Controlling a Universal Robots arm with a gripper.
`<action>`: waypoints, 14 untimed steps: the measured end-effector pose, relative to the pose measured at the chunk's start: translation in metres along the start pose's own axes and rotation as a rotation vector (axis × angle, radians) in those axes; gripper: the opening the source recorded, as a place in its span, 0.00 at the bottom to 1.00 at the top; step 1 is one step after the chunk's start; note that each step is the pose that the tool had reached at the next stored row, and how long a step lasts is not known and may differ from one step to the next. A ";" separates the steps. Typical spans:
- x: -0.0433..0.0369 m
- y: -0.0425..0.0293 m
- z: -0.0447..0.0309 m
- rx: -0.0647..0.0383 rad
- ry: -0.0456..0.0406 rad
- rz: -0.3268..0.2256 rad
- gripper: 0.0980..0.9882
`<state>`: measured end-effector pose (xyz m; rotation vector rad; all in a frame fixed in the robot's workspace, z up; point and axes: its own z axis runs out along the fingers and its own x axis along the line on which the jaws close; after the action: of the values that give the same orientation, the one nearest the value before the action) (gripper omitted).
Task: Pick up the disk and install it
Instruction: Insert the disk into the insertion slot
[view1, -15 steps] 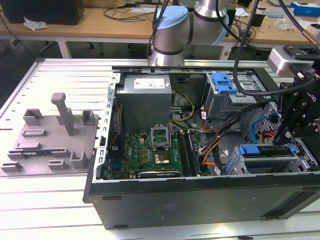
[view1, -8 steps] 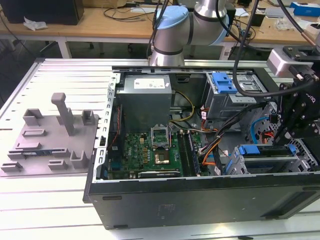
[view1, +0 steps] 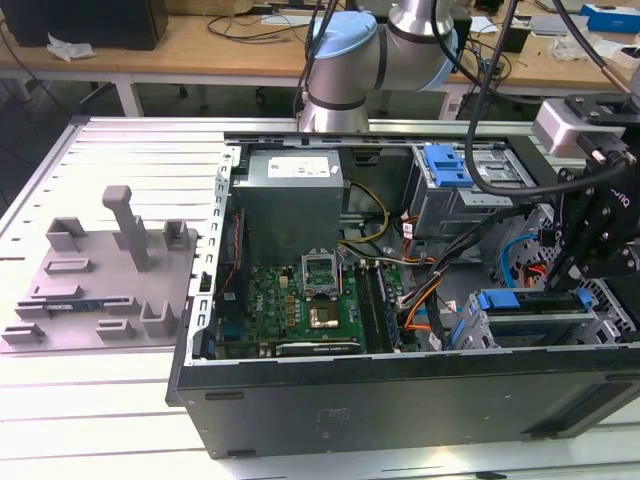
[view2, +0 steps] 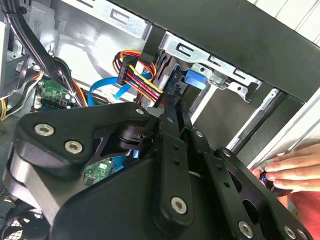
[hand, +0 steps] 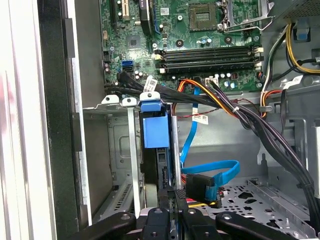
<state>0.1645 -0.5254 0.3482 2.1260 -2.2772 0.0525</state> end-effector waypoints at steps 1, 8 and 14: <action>0.0000 0.0000 0.0003 0.000 -0.0001 0.000 0.07; 0.0000 0.0000 0.0021 0.000 0.0001 0.000 0.07; 0.0000 0.0000 0.0041 0.000 0.0002 0.000 0.07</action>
<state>0.1645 -0.5255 0.3440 2.1258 -2.2772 0.0527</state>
